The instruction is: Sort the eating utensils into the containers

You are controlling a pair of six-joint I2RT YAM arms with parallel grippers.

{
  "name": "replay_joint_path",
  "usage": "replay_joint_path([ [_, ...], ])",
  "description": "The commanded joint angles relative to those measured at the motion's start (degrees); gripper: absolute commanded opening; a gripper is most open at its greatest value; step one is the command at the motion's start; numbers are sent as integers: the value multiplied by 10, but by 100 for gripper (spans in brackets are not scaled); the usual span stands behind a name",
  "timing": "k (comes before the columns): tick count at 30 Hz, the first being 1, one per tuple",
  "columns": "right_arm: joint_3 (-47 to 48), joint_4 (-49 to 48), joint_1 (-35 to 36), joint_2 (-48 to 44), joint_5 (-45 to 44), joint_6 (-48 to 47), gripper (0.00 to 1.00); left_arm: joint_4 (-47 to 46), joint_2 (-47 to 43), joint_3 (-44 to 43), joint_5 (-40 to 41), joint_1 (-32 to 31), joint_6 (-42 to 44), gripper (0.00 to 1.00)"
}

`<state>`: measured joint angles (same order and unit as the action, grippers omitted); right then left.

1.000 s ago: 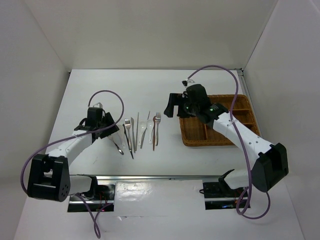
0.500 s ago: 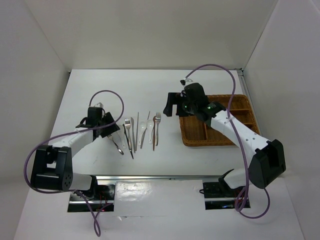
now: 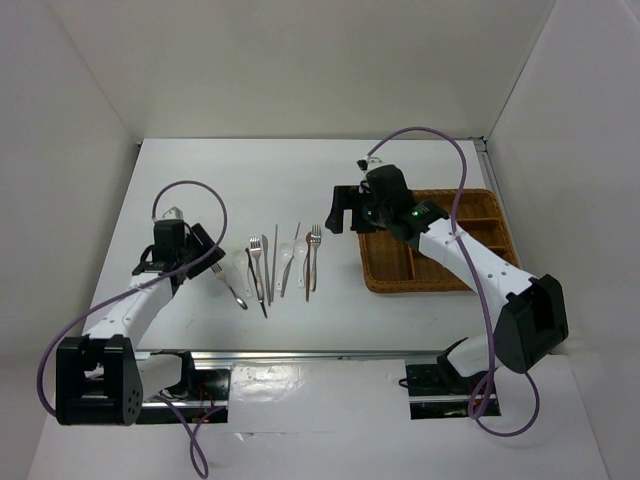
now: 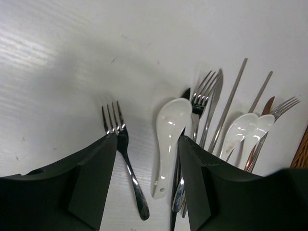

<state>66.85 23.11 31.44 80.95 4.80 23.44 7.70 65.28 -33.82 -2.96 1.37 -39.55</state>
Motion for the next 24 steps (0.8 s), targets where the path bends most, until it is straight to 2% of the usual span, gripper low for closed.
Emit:
replay_joint_path([
  [1, 27, -28, -4, 7, 6, -11, 100, 24, -6, 22, -1, 5, -27, 68],
  [10, 21, -33, -4, 7, 7, -11, 100, 35, 39, 39, -8, 5, -76, 61],
  [12, 21, -33, -9, 7, 7, -11, 100, 47, 45, 39, 4, -8, -82, 61],
  [19, 16, -33, -9, 12, 1, -11, 100, 93, 63, 22, 58, -32, -123, 50],
  [24, 16, -39, -9, 23, 1, -6, 100, 126, 85, -3, 109, -78, -134, 50],
])
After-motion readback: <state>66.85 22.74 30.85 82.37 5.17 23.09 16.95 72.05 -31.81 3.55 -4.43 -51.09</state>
